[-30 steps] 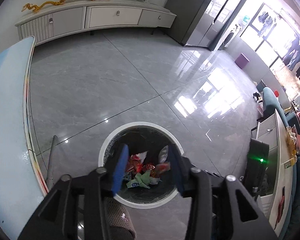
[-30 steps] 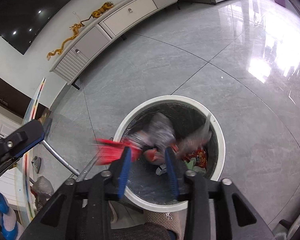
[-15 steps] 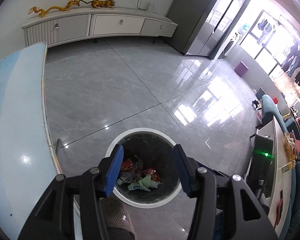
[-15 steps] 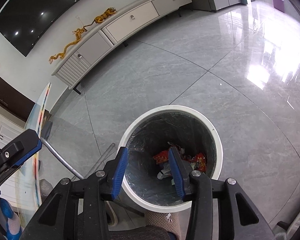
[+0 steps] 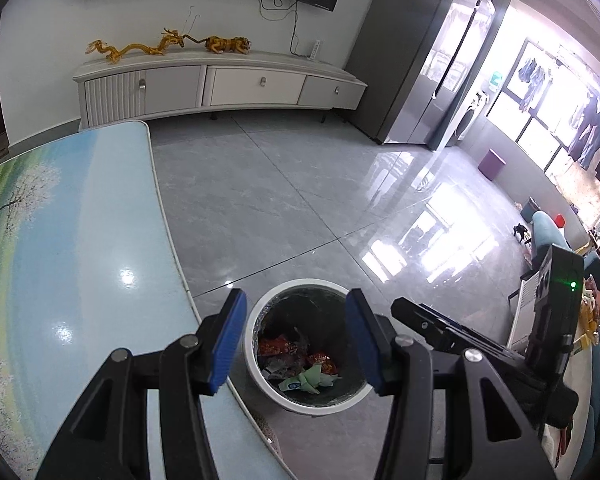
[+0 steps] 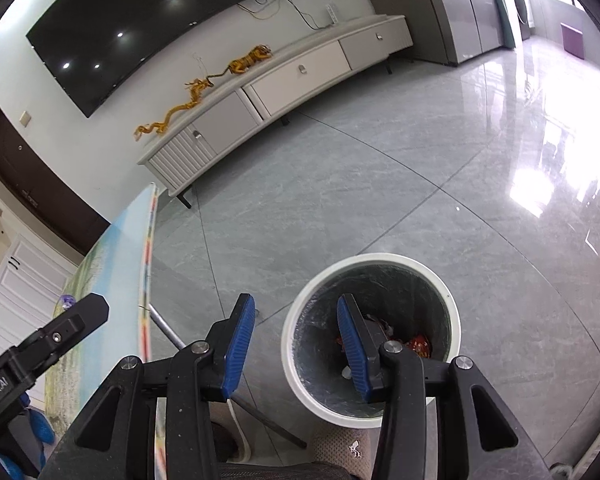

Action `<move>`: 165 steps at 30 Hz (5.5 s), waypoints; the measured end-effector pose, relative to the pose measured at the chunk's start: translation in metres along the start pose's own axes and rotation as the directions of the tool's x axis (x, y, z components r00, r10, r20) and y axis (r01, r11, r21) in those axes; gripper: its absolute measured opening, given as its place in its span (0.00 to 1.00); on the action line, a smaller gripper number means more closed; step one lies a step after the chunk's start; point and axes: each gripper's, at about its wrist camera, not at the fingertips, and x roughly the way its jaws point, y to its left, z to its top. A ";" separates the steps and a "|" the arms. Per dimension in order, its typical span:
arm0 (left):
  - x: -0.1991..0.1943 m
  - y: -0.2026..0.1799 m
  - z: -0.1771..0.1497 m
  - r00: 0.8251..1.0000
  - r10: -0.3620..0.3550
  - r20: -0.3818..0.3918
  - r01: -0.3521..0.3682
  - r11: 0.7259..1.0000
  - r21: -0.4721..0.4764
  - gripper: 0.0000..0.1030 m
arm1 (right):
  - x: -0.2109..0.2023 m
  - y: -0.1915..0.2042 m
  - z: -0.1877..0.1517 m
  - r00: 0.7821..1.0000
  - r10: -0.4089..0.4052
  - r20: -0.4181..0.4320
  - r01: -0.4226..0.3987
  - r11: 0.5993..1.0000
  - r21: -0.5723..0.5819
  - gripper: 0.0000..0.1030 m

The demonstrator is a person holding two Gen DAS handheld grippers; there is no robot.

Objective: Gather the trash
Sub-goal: 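Move both open grippers back to the remaining items on the table, then grasp the brown wrapper with the left gripper while the right grasps the purple glove, then lift both held items and carry them over the white bin, then open both grippers over the bin to drop the wrapper and glove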

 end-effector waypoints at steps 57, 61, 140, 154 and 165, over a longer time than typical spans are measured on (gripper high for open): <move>-0.081 0.379 -0.031 0.928 0.348 0.133 -0.166 0.707 -0.688 0.59 | 0.157 0.357 -0.013 0.889 0.362 -0.281 -0.458 0.736 -0.499 0.45; -0.080 0.384 -0.029 0.920 0.367 0.138 -0.184 0.716 -0.674 0.58 | 0.177 0.374 -0.015 0.875 0.367 -0.316 -0.482 0.720 -0.500 0.45; -0.195 0.097 -0.036 0.762 0.521 0.384 -0.431 0.852 -0.298 0.26 | -0.054 0.184 -0.032 0.941 0.196 0.277 -0.075 0.916 -0.393 0.34; -0.062 0.001 -0.003 0.937 0.276 0.213 -0.265 0.961 -0.077 0.27 | -0.017 0.038 -0.014 0.974 -0.070 0.217 0.113 0.975 -0.190 0.34; 0.053 -0.035 0.000 0.982 0.191 0.011 -0.191 0.981 0.028 0.28 | 0.048 -0.030 -0.023 0.984 -0.176 0.040 0.180 0.978 -0.109 0.36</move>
